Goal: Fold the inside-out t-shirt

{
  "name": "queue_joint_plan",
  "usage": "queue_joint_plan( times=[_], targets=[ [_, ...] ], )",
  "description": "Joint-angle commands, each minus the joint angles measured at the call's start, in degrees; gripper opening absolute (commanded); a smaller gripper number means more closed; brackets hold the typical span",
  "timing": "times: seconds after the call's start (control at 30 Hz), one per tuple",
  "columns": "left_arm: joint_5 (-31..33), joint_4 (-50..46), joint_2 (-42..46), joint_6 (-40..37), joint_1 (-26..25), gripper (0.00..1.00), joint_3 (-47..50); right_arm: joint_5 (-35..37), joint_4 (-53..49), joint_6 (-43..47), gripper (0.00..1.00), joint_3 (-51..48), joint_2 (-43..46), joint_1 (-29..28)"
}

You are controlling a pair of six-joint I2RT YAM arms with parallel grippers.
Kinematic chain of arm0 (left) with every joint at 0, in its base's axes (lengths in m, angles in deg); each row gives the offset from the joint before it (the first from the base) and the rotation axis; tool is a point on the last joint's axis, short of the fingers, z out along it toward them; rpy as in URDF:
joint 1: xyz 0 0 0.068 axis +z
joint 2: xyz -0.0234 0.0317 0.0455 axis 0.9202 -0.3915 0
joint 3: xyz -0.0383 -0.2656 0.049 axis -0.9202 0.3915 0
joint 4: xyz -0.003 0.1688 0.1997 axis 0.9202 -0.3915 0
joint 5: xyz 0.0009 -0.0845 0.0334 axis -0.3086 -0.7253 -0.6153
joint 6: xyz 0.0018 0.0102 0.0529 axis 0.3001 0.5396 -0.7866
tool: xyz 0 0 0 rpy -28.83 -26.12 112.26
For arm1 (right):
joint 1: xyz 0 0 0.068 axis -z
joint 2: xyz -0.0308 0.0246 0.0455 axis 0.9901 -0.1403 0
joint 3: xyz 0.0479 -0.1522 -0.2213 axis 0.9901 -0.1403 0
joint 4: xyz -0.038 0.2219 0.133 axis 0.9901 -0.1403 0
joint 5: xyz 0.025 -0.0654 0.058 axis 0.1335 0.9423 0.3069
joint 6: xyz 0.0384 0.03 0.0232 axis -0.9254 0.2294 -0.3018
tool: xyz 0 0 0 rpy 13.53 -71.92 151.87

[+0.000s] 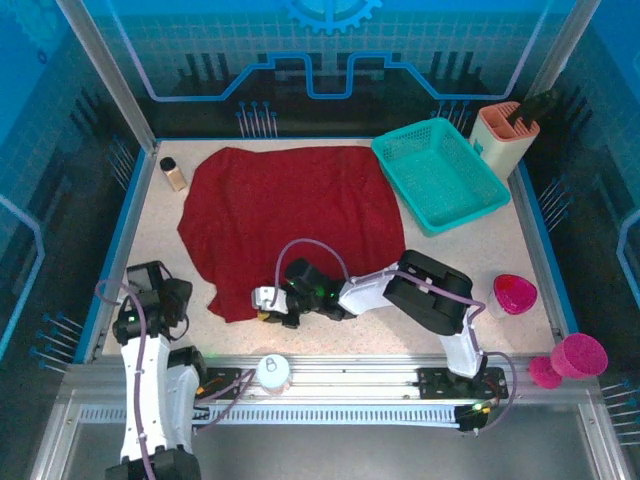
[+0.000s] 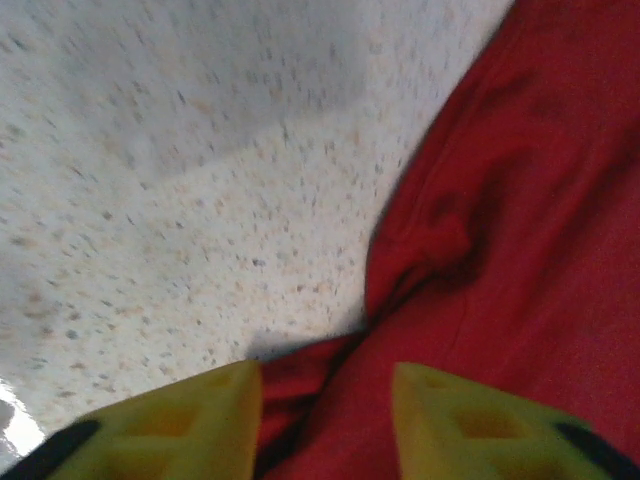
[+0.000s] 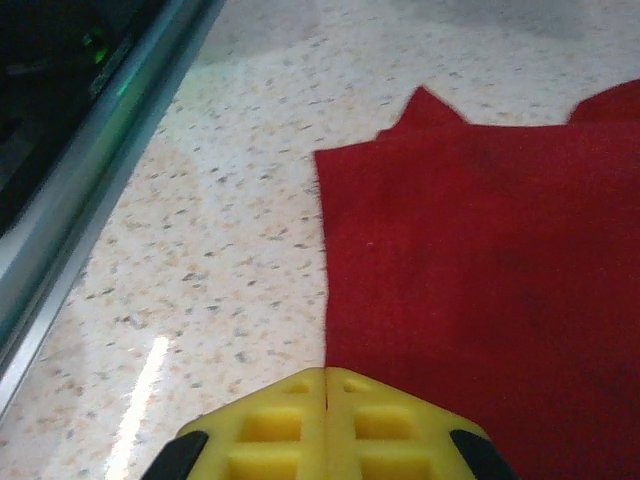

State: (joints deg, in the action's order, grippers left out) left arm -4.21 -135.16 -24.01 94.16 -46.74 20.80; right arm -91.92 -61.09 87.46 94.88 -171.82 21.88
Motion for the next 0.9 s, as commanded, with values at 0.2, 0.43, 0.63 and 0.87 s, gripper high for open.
queue_joint_plan(
  times=[0.2, 0.43, 0.63, 0.87],
  targets=[
    [-10.16, 10.5, -24.36, -9.01, -6.54, 0.5, -1.83, 7.09, 3.22, -2.43, 0.28, -1.32, -0.36, 3.39],
    [1.13, 11.04, -33.6, -7.95, -5.76, 0.39, -9.48, -6.1, -9.15, 9.84, 0.42, 4.16, 4.91, 0.67],
    [-0.38, 12.52, -43.3, -7.75, -3.15, 0.34, -13.97, -6.96, -7.2, 4.83, 0.45, 17.2, -4.6, -4.37],
    [-2.45, 15.67, -51.07, -8.25, -1.72, 0.35, -14.39, -0.81, -12.82, 6.98, 0.48, 29.12, -15.31, -7.32]
  ],
)
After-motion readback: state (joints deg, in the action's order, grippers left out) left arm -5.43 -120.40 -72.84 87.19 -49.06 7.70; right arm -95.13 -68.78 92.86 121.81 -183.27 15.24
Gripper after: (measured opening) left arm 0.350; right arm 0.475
